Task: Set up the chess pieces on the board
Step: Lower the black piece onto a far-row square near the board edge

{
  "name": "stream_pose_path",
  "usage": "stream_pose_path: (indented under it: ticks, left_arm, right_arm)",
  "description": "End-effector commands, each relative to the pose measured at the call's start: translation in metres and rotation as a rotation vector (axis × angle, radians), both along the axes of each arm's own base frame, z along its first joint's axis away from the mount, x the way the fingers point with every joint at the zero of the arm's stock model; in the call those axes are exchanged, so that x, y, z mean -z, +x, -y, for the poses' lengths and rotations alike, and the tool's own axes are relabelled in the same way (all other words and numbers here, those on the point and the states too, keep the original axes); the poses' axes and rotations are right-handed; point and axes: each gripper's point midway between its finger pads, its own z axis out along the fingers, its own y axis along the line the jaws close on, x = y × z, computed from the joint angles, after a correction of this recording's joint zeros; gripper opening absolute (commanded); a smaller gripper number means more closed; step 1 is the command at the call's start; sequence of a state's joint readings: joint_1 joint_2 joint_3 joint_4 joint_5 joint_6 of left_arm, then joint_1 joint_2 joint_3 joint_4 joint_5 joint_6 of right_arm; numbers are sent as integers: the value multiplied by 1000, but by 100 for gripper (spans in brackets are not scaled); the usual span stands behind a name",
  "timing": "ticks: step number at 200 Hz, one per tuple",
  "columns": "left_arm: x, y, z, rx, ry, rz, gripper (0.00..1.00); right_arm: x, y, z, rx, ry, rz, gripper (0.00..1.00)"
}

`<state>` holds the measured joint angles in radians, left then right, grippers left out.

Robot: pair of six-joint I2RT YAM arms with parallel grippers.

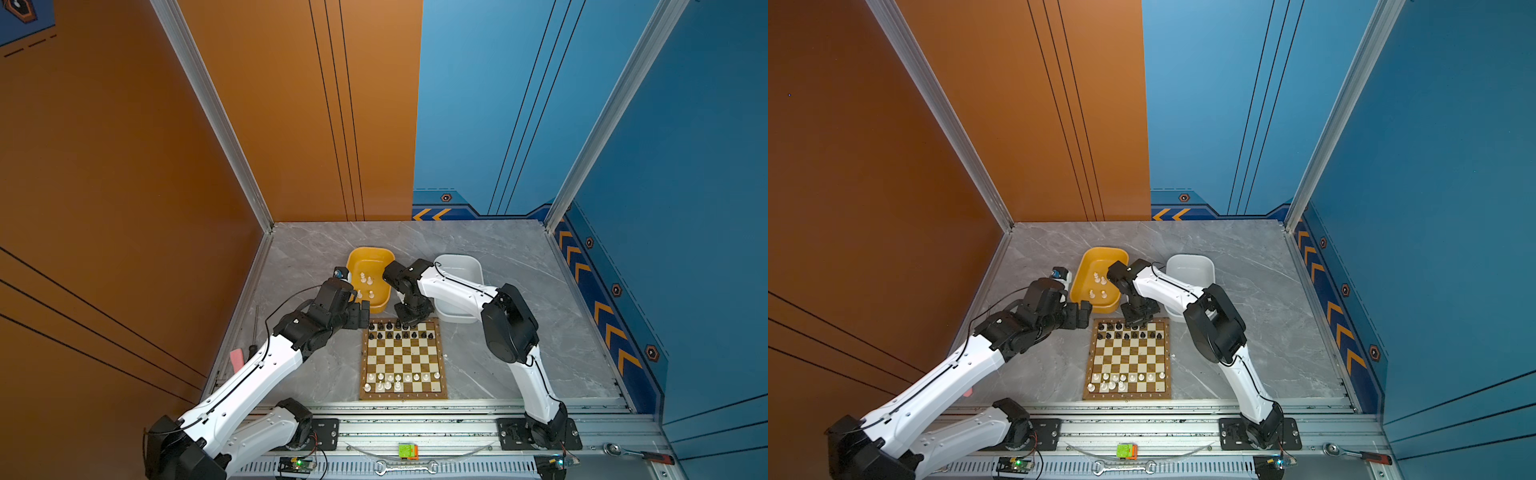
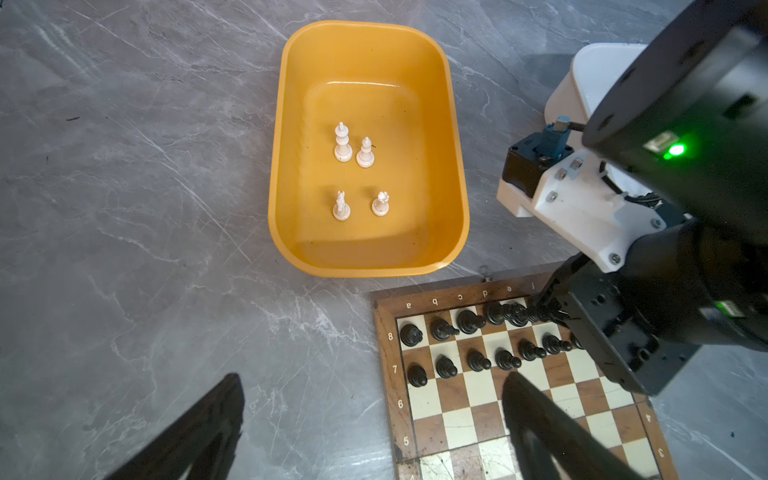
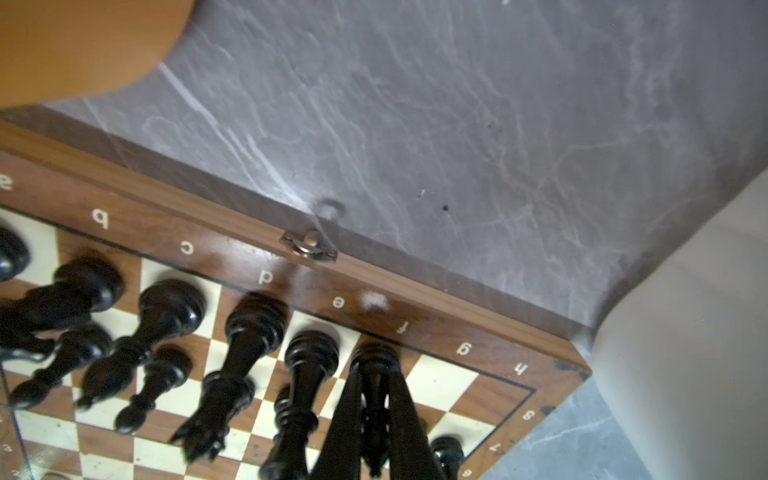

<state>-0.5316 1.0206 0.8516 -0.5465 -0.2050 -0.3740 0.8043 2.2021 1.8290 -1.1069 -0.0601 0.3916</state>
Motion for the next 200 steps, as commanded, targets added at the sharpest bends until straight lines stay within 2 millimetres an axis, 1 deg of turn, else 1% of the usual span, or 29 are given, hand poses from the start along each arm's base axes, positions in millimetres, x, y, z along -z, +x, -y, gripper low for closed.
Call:
stream_pose_path:
  ticks: [1, 116, 146, 160, 200]
  left_arm:
    - [3, -5, -3, 17, 1, -13, 98]
    - [6, -3, -3, 16, -10, -22, 98]
    - [6, -3, -3, 14, -14, -19, 98]
    - [6, -2, -3, 13, -14, -18, 98]
    - [5, -2, -3, 7, -19, -17, 98]
  right_arm:
    - [6, -4, 2, 14, -26, -20, 9]
    - [5, -9, 8, 17, -38, -22, 10]
    - [4, -9, 8, 14, -36, -19, 13]
    - [3, -9, 8, 14, -38, -16, 16]
    - [-1, -6, 9, 12, -37, -1, 21]
